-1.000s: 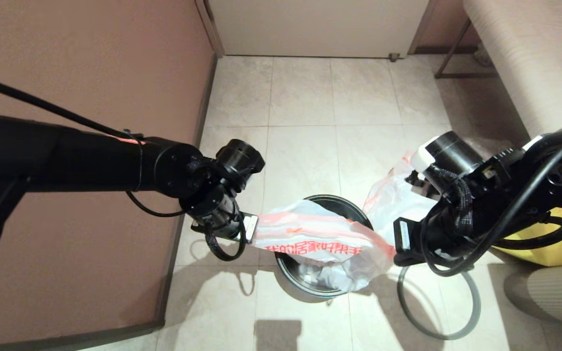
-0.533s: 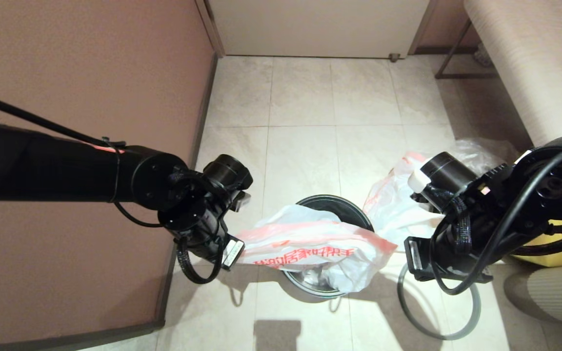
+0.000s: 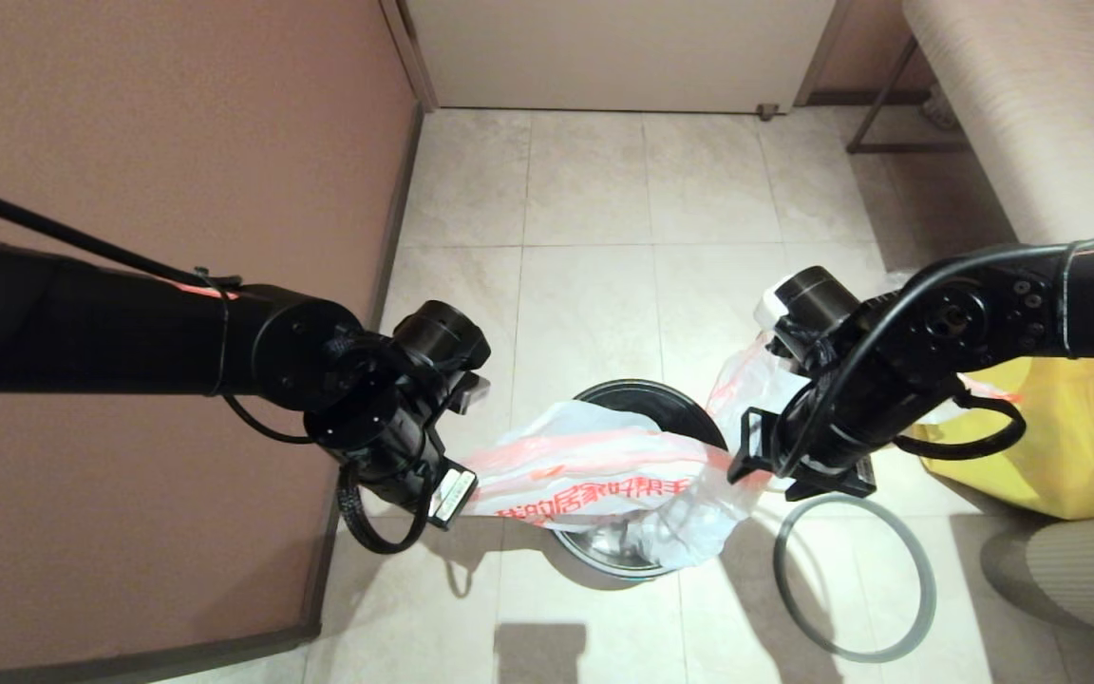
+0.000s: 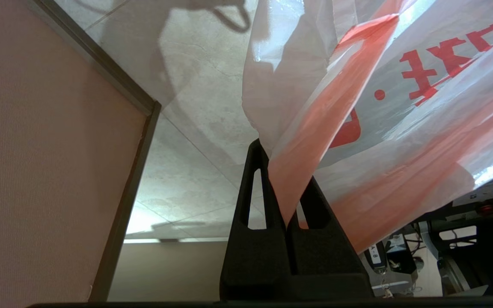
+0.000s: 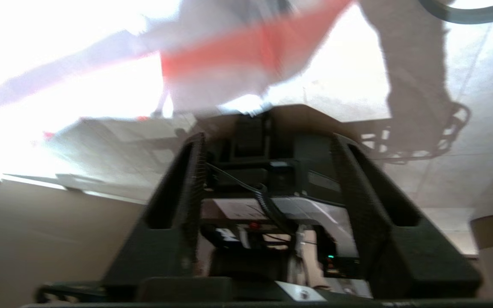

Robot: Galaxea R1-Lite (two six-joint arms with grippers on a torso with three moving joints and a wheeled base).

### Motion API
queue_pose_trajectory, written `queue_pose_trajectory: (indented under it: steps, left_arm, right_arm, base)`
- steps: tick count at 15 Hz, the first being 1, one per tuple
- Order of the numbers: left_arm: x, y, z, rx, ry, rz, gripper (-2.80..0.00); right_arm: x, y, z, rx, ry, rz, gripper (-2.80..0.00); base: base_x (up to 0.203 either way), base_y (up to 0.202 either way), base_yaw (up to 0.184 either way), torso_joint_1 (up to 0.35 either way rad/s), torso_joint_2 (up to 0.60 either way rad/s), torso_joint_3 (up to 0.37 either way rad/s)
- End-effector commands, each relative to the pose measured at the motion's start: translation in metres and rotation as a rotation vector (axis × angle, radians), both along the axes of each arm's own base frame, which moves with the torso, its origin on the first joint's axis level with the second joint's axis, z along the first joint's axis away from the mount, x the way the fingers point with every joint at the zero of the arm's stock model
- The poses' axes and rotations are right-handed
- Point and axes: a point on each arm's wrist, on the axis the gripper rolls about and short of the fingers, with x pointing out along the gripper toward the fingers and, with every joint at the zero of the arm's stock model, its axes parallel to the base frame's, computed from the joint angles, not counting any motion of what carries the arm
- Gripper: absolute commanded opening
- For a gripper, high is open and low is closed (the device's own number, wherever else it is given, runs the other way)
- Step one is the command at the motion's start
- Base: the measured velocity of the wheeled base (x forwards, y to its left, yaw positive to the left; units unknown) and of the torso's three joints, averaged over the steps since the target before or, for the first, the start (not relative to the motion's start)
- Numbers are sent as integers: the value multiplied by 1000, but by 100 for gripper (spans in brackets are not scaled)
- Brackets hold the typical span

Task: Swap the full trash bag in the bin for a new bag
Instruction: Put the new garbage bag on the trash can

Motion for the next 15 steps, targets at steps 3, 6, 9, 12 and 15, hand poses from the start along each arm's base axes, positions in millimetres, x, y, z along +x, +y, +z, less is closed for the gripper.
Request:
queue_pose_trajectory:
  steps: [3,6,9,12,15]
  left_arm:
    - [2,0,-1,1,-3,2,-280]
    - [2,0,-2,-1,-5,2,-280]
    - [2,1,-1,-1,-7,7,-280]
    - [1,0,-1,1,-6,3,-280]
    - [-3,-1,-2,5,1,-6,-280]
  right_arm:
    - [24,10,-3,-15,85,-49,0]
    - [31,14,-1,-9,152,-135,0]
    - [31,16,-17,-62,228,-138,0]
    - [37,15,-25,-88,214,-157,0]
    - [42,8,-13,-74,123,-223,0]
  base:
    - [0,0,0,0,0,0]
    - [0,0,0,0,0,0]
    - [0,0,0,0,0,0]
    - [0,0,0,0,0,0]
    - [0,0,0,0,0,0]
